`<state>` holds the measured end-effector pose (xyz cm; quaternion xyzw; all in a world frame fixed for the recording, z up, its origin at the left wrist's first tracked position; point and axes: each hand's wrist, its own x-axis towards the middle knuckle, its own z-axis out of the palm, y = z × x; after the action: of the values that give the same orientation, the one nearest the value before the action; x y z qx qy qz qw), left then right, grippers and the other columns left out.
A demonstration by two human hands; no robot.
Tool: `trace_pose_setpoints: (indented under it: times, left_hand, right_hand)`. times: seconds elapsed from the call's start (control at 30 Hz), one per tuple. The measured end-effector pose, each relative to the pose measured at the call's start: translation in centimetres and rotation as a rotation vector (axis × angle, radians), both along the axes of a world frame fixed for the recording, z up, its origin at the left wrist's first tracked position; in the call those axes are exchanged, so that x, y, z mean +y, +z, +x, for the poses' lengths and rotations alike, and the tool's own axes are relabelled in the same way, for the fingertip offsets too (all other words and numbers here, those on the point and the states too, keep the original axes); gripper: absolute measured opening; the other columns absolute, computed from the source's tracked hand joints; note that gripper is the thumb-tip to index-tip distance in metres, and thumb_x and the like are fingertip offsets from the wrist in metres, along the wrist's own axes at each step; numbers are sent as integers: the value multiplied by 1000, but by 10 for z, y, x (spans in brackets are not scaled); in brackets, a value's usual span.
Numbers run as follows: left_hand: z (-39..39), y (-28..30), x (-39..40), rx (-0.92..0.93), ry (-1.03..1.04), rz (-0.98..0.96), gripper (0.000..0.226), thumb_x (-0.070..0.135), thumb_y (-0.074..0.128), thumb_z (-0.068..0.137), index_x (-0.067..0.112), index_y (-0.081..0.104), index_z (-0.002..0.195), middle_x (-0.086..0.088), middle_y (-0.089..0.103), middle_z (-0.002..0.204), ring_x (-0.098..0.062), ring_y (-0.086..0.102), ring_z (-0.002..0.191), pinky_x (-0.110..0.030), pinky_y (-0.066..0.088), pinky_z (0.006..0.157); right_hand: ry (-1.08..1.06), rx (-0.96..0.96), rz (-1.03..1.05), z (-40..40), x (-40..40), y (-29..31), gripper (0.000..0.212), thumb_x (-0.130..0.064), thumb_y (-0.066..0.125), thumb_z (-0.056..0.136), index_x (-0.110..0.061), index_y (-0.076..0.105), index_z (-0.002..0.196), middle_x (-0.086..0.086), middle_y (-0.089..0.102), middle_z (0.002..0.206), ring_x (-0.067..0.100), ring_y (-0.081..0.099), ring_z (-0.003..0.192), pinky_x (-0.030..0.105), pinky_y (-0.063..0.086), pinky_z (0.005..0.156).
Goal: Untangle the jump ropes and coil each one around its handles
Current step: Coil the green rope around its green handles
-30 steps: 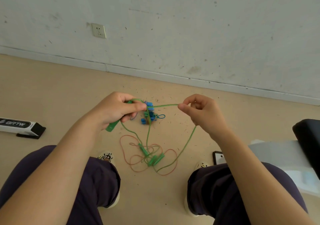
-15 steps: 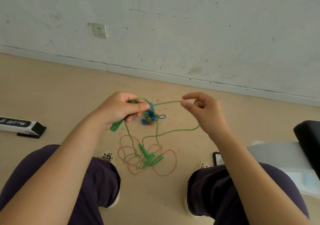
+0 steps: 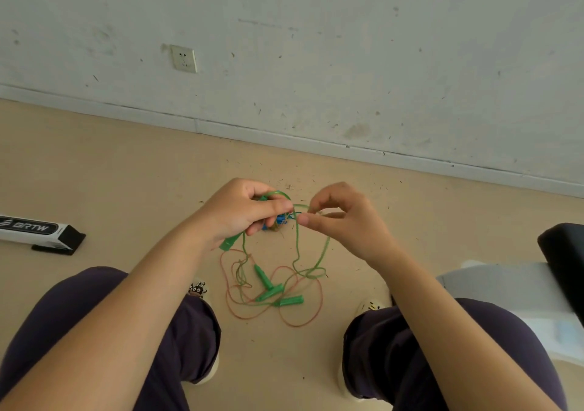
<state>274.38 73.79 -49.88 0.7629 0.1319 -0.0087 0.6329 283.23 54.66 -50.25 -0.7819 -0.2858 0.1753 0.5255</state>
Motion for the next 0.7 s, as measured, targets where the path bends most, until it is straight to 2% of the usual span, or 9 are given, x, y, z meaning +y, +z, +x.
trace_pose_setpoints:
  times: [0.07,0.13,0.2,0.27,0.33,0.43,0.53,0.6,0.7]
  left_hand:
    - [0,-1,-2,-8,-13,-2,12,21,72,89,9,73,85,-1,59,60,-12,39,43,-19,35,46]
    - [1,-2,-6,0,-47,8,18,21,71,90,3,72,88,0,58,59,-11,39,42,-19,35,46]
    - [0,-1,-7,33,-107,27,27,27,71,89,1,72,91,0,59,60,-11,41,44,-18,37,47]
    - [-3,5,-1,81,-167,47,30,37,73,83,8,74,86,0,58,61,-11,41,44,-19,36,47]
    - [-7,14,16,108,-150,101,32,46,72,76,14,77,82,1,57,59,-10,40,44,-20,35,48]
    - [-13,22,41,83,-30,111,40,44,75,69,9,77,87,2,55,56,-9,38,43,-18,35,47]
    - [-15,19,35,65,-22,83,33,31,75,76,3,75,92,1,54,55,-10,36,42,-18,33,45]
    - [-10,12,15,53,-63,78,23,25,74,84,3,73,89,2,54,54,-9,37,41,-19,31,44]
    - [-2,1,-8,52,-104,59,15,23,73,88,9,73,86,3,55,54,-9,39,41,-20,32,44]
  right_hand:
    - [52,43,-5,-3,2,-2,23,-21,85,72,-18,65,81,-3,65,87,10,62,82,29,52,82]
    - [112,121,20,-7,5,0,29,-16,84,75,-11,62,93,1,63,76,15,60,72,33,50,73]
    - [124,114,-2,-10,7,0,31,-16,83,77,-10,60,98,0,51,60,16,48,57,31,43,59]
    - [88,51,-42,-7,6,3,26,-17,82,78,-8,62,92,-8,36,50,9,31,47,20,30,49]
    - [23,31,-38,1,1,7,19,-19,81,79,-10,65,84,-10,30,49,8,24,45,21,24,47]
    - [-78,79,44,15,-13,10,14,-22,79,80,-15,68,78,-7,33,49,14,32,47,28,31,51]
    - [-15,125,50,14,-17,11,18,-20,80,79,-16,66,89,0,55,58,18,50,52,30,43,60]
    - [84,206,59,6,-10,9,28,-14,80,79,-15,63,101,5,65,69,18,55,56,27,47,58]
    - [167,229,39,-8,3,2,32,-8,79,79,-11,61,105,8,63,71,13,51,53,22,43,51]
